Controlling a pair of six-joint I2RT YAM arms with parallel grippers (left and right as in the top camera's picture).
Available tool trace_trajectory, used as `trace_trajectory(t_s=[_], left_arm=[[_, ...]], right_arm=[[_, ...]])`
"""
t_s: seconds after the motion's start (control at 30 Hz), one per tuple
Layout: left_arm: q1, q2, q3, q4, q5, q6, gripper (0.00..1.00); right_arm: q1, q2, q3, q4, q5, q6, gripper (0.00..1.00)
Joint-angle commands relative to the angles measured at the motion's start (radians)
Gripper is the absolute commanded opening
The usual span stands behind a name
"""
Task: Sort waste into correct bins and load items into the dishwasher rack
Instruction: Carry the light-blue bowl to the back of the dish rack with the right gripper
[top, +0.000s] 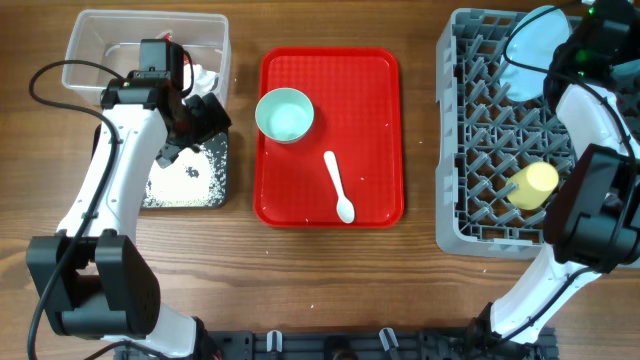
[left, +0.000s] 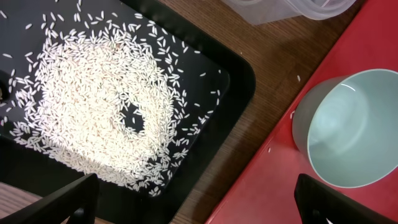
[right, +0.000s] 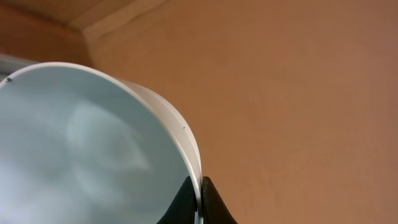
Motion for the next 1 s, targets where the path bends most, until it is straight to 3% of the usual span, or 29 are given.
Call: trace_trajectory(t_s=[0.0,0.1,0.43,0.53,0.73,0.83,0.97], left_arm=[[0.004,-0.002,-0.003,0.000,0.005,0.014,1.00],[0.004,-0.002,-0.003,0.000,0.005,0.015,1.00],[0.004,-0.002,-0.003,0.000,0.005,0.015,1.00],[0.004,-0.002,-0.003,0.000,0.005,0.015,1.00],[0.004,-0.002,-0.003,0.000,0.005,0.015,1.00],[0.004,-0.002,-0.003,0.000,0.005,0.015,1.00],[0.004,-0.002,-0.003,0.000,0.005,0.015,1.00]], right_arm=[[-0.006,0.000,0.008,0.020,-0.039,-0.002,0.04],[-0.005,0.000,0.008,0.061,-0.042,0.114,0.04],[0.037,-0.060,0.008,0.381,-0.025,0.119,0.04],[0.113,-0.124,0.008,0.385,-0.025,0.113,0.04],[0.346,-0.171,0.008,0.179,0.058,0.047,0.04],[0.397,-0.170,0.008,-0.072,0.058,0.180,0.04],[0.397,-0.167,-0.004,-0.285,0.056,0.340,0.04]])
